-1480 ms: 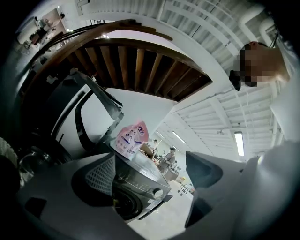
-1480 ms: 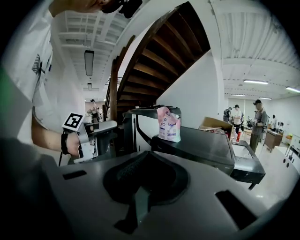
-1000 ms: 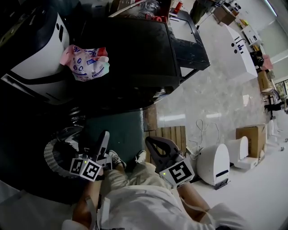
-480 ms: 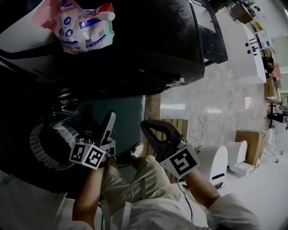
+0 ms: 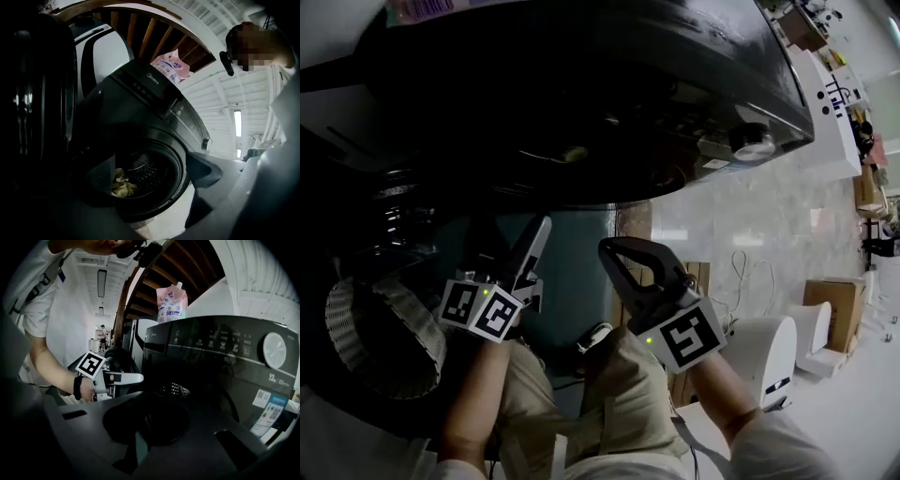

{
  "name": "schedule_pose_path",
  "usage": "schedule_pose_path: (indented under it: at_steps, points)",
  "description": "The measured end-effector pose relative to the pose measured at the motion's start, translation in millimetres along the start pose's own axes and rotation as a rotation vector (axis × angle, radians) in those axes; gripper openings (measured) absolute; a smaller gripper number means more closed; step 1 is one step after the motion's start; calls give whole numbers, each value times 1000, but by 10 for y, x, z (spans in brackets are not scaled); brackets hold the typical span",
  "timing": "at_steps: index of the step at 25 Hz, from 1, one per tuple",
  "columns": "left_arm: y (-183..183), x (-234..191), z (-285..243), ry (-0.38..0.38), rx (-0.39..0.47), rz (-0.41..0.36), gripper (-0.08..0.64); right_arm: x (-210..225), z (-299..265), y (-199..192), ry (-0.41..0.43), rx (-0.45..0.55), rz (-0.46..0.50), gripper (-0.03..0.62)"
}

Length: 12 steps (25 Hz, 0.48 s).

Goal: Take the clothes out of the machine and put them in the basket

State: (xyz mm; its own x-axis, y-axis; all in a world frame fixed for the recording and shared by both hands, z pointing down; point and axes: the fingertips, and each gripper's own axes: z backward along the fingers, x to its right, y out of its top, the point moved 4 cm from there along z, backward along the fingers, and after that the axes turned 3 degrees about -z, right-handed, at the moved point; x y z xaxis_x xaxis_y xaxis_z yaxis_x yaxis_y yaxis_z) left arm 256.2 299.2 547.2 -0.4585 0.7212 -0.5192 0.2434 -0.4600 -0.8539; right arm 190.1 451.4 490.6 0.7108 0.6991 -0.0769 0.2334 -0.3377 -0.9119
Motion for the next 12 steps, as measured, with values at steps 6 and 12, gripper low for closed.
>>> schedule_pose_path:
  at_steps: [6,12]
  points:
    - [-873,-368,-492,-100,-19,-25,454,213,-546,-745,-37,76,20,12]
    - [-1226,-692,-926,-146,14,-49,454,342,-781,-1218,-44,170,14,12]
